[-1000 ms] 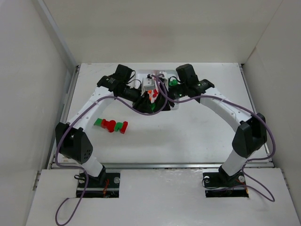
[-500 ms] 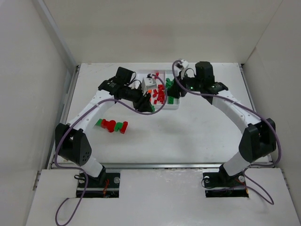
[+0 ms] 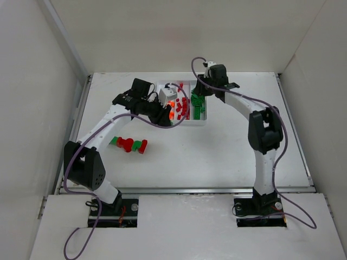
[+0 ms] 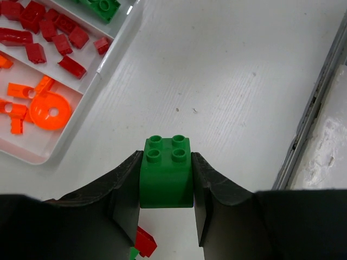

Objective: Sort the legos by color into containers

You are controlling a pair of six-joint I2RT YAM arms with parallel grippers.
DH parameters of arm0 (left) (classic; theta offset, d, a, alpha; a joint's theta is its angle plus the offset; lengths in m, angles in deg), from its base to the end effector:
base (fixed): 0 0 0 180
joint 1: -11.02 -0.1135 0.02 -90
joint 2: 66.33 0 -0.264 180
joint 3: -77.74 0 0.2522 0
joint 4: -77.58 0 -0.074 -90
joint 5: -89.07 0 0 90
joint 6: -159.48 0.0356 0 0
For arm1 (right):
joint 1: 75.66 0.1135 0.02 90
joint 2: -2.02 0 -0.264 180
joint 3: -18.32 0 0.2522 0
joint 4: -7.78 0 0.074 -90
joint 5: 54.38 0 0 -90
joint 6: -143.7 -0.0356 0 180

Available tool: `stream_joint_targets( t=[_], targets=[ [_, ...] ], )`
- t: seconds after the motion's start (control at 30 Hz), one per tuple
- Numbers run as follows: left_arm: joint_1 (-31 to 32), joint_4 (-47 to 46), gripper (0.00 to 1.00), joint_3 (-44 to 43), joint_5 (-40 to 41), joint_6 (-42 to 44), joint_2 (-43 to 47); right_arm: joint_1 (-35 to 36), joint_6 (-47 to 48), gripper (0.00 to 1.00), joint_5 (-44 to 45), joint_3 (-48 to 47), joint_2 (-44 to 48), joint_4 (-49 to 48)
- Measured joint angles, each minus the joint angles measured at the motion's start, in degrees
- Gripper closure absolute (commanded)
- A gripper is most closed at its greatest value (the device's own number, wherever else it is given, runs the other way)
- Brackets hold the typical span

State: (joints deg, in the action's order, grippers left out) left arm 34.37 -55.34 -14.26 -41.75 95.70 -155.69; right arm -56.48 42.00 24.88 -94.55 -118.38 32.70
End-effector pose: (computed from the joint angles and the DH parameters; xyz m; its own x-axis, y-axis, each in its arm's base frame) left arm 0.3039 -0.1565 0.3184 -0.2548 0.4742 -0.8427 0.9375 0.3347 -0.0951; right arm 0.4659 0.1691 0.2497 -0.5918 0.0051 -0.8061 -0.3587 0.8938 0.2690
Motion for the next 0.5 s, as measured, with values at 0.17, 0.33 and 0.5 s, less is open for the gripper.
stream_joint_targets(
  t=[0.17, 0.33, 0.5],
  targets=[
    [-0.6, -0.5, 1.00, 0.0, 1.1, -0.6, 0.0, -0.2, -1.0, 0.30, 4.3, -10.2, -9.8, 5.0],
    [-1.0, -0.6, 1.00, 0.0, 1.6, -0.8, -0.3, -0.3, -1.1, 0.25, 5.6, -12.4, -11.1, 6.8],
    [-1.0, -0.7, 1.00, -0.6, 2.1, -0.7, -1.4, -0.4, 0.5, 0.25, 4.2, -8.5, -7.0, 6.2]
  ],
)
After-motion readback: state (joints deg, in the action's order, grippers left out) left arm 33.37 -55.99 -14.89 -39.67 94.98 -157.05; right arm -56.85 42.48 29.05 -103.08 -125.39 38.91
